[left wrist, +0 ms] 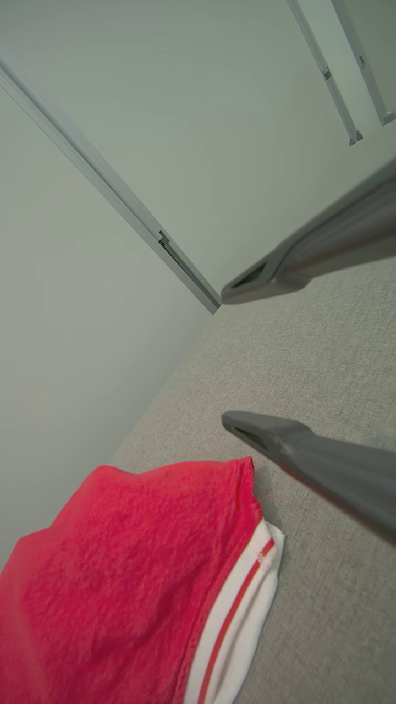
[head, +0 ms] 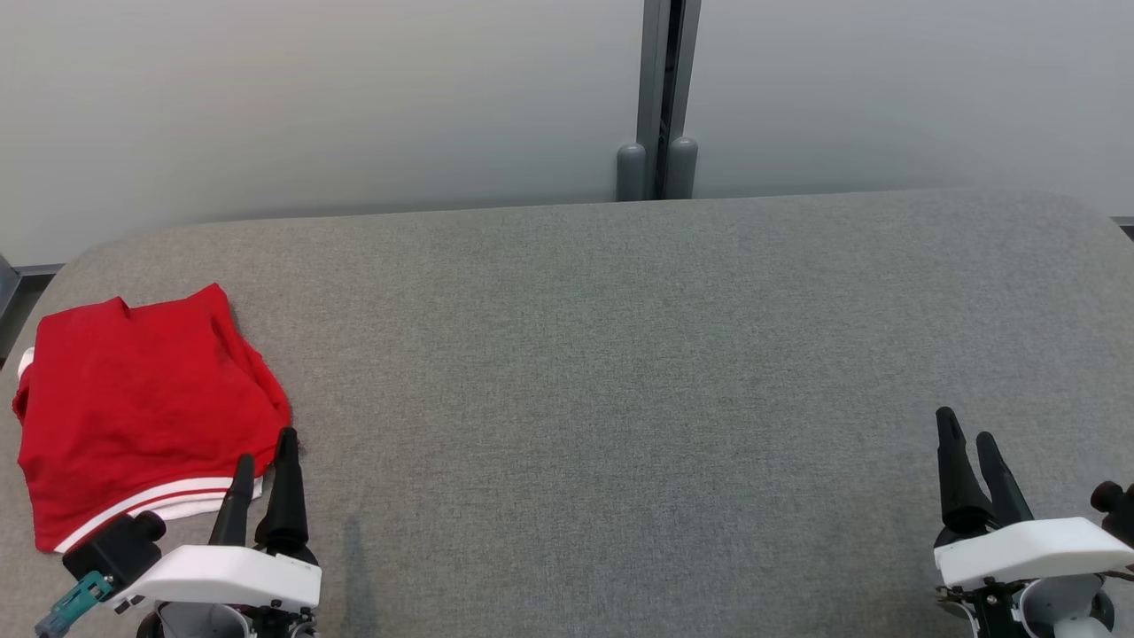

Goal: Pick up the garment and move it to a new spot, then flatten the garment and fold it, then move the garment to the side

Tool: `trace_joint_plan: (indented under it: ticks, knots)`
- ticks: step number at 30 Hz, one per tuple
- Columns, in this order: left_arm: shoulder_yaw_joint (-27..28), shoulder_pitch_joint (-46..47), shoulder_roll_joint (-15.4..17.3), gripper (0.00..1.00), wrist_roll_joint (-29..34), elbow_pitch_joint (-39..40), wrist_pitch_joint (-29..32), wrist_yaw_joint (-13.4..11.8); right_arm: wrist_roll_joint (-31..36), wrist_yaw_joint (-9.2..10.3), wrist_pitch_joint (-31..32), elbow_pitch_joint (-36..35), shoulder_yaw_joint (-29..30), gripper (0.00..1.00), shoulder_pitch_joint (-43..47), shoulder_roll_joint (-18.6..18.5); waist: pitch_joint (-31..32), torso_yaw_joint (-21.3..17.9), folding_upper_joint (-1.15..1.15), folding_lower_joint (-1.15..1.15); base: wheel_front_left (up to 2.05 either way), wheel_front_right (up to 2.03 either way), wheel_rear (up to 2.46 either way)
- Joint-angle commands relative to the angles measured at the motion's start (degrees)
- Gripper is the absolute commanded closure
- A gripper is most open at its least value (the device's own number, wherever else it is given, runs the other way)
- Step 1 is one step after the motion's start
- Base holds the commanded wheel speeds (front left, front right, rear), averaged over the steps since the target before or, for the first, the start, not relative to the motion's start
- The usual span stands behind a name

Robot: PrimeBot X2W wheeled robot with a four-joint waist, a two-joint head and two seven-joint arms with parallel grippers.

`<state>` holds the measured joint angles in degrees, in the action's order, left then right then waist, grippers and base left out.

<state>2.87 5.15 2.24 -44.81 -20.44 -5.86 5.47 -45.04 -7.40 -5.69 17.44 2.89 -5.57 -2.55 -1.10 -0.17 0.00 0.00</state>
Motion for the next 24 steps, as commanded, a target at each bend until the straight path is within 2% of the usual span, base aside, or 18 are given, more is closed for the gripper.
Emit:
trace_joint_plan:
  ticks: [1, 11, 24]
  knots:
    - [-0.01, 1.96, 0.45, 0.00, 2.14, 0.42, -0.58, -0.29, 2.07, -0.07, -0.79, -0.85, -0.30, 0.00, -1.55, -0.67, -0.08, 0.03, 0.00, 0.00, 0.00, 0.00, 0.00]
    - [-1.01, 2.83, 0.50, 0.00, 9.58, -1.05, -2.21, -0.51, 8.85, -0.09, -2.42, 0.73, -2.71, 0.00, -2.66, -1.25, -0.41, 0.13, 0.00, 0.00, 0.00, 0.00, 0.00]
    - [-1.69, 2.75, 0.59, 0.00, 18.53, -3.60, -4.12, -2.07, 17.23, -0.10, -4.36, 4.02, -4.44, 0.00, -2.96, -1.71, -0.10, 0.47, 0.00, 0.00, 0.00, 0.00, 0.00]
